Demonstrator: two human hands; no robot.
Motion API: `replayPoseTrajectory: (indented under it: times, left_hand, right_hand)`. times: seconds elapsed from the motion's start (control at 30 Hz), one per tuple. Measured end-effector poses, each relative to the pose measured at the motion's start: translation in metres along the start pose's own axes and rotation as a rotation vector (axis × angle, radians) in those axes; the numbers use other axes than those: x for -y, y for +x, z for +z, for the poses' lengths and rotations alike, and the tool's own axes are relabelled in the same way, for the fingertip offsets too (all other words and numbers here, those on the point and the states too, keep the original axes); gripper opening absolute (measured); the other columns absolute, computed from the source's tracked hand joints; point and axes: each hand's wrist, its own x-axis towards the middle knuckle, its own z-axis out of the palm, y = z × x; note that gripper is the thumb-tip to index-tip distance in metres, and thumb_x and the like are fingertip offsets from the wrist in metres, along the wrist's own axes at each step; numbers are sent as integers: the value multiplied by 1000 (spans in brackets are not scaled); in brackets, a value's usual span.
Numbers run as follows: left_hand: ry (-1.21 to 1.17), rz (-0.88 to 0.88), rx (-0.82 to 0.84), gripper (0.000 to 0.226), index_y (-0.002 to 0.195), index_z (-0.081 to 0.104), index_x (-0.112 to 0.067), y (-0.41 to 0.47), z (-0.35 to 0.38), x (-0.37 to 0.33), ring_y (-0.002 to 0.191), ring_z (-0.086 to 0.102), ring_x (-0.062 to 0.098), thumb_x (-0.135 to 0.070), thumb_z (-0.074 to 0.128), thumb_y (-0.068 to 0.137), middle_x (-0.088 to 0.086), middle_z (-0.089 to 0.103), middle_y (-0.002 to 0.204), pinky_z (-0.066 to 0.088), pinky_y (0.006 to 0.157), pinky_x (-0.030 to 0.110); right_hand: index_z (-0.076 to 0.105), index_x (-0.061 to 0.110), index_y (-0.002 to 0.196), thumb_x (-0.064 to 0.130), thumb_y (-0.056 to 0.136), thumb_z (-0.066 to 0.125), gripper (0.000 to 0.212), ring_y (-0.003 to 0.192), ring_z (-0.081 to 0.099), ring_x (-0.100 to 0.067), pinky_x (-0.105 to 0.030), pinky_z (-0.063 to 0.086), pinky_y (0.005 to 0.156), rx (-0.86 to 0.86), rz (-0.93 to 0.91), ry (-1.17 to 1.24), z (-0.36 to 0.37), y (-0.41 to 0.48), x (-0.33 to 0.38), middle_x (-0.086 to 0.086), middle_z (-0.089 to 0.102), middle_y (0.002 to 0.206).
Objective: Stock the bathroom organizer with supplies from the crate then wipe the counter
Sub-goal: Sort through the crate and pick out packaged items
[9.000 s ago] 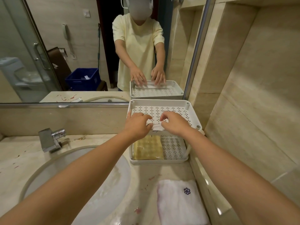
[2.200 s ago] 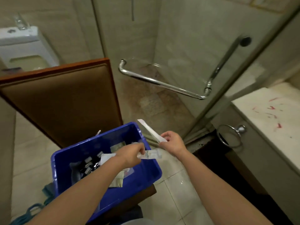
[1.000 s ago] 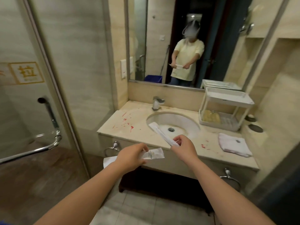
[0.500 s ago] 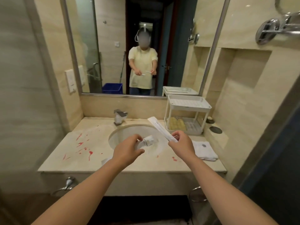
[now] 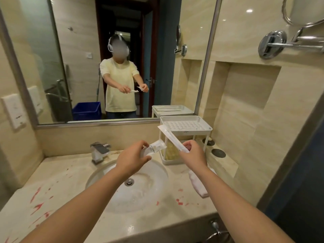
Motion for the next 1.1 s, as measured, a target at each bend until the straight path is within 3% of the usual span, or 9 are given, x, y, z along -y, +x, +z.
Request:
replayPoseTrajectory:
  times: [0.47,0.6,0.77,0.9,1.0,1.1]
  left_hand:
    - [-42,31,10,39,118,54,-34,146,55,-26,95,60,10,-42,70,83,-11,63,113,47,69,28]
    - [-67,13,-10,38,119,52,-35,195,78,-39,103,60,10,-42,68,85,-11,61,120,54,84,36]
    - [-24,8,-53,41,124,51,-35,246,101,-53,108,58,9,-43,67,87,-12,57,126,53,83,34]
    - [-3,-4,-74,38,122,52,-36,275,119,-61,97,62,9,-42,66,87,-13,59,122,53,78,32]
    - [41,3,-87,37,122,53,-34,292,132,-61,108,58,10,-41,66,87,-14,59,122,49,80,29]
    - [62,-11,-77,36,120,53,-33,304,142,-58,110,57,10,-40,66,88,-13,59,122,49,81,30]
  right_hand:
    - [54,29,91,15,80,61,19,74,59,-12,-28,43,57,10,19,-45,-22,160,-26,10,60,87]
    - [52,30,88,16,80,60,18,77,58,-11,-29,43,59,59,23,-87,-29,220,-38,11,60,88]
    - [54,30,89,14,77,59,21,82,59,-15,-28,42,58,181,-3,-191,-28,284,-60,7,61,92]
    - [55,35,90,16,73,53,25,89,59,-19,-31,44,73,283,-63,-395,-19,321,-73,13,63,91]
    - [56,35,87,12,72,50,28,89,58,-19,-33,45,83,343,-125,-467,-6,341,-80,14,64,88]
    - [58,36,91,10,76,49,32,93,54,-21,-33,42,83,356,-165,-489,7,356,-84,14,66,93]
